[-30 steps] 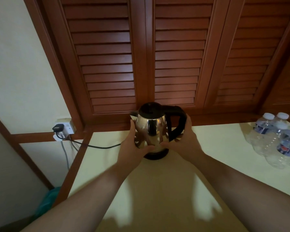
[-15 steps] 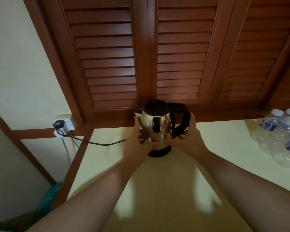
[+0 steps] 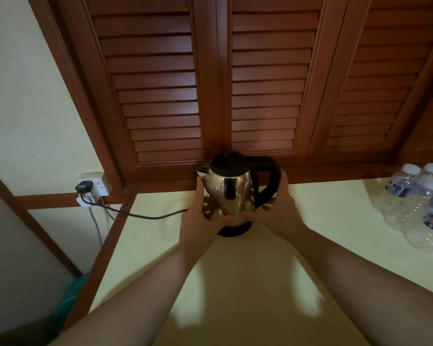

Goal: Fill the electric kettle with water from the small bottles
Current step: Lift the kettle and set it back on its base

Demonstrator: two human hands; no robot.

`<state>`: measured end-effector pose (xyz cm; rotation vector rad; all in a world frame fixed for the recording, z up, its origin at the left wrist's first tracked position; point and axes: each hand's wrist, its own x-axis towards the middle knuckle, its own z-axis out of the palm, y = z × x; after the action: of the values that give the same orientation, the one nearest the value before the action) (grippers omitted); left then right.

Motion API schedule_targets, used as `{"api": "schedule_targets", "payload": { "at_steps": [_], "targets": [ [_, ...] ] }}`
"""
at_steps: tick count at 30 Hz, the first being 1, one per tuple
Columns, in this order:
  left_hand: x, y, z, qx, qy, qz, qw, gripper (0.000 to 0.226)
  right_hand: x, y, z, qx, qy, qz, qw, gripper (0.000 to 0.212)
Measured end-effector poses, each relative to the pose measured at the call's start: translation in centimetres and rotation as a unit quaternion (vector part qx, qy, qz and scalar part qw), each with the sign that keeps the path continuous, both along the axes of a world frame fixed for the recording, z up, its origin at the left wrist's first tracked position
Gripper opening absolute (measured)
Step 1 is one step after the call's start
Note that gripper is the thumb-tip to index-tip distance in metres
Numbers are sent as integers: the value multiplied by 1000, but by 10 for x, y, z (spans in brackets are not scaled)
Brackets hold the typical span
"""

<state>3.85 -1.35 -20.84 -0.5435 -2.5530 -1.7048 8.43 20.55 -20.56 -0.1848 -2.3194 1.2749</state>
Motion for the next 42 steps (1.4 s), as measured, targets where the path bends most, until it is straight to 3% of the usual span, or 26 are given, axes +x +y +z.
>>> {"api": "schedule_targets", "payload": {
  "at_steps": [5, 8, 18, 22, 26, 32, 42],
  "targets": [
    [-10, -8, 1, -23, 19, -24, 999, 132, 1, -4, -6, -14, 17, -10, 1000, 139],
    [-16, -12, 4, -26, 14, -28, 999, 134, 1, -5, -7, 0, 18, -15, 1000, 150],
    [2, -5, 0, -10, 34, -6, 999, 132, -8, 16, -2, 39, 0, 56, 998, 148],
    [-2, -10, 6, -12, 54, -8, 998, 121, -7, 17, 5, 47, 5, 76, 996, 148],
    [-15, -14, 13, 36, 11, -35, 999, 105, -3, 15, 7, 31, 10, 70, 997, 147],
    [-26, -11, 11, 55, -17, -88, 994, 104, 0, 7, 9, 1, 15, 50, 999, 148],
    [-26, -15, 11, 51, -35, -96, 993, 103, 0, 7, 2, -6, -5, 42, 999, 157]
  ]
}}
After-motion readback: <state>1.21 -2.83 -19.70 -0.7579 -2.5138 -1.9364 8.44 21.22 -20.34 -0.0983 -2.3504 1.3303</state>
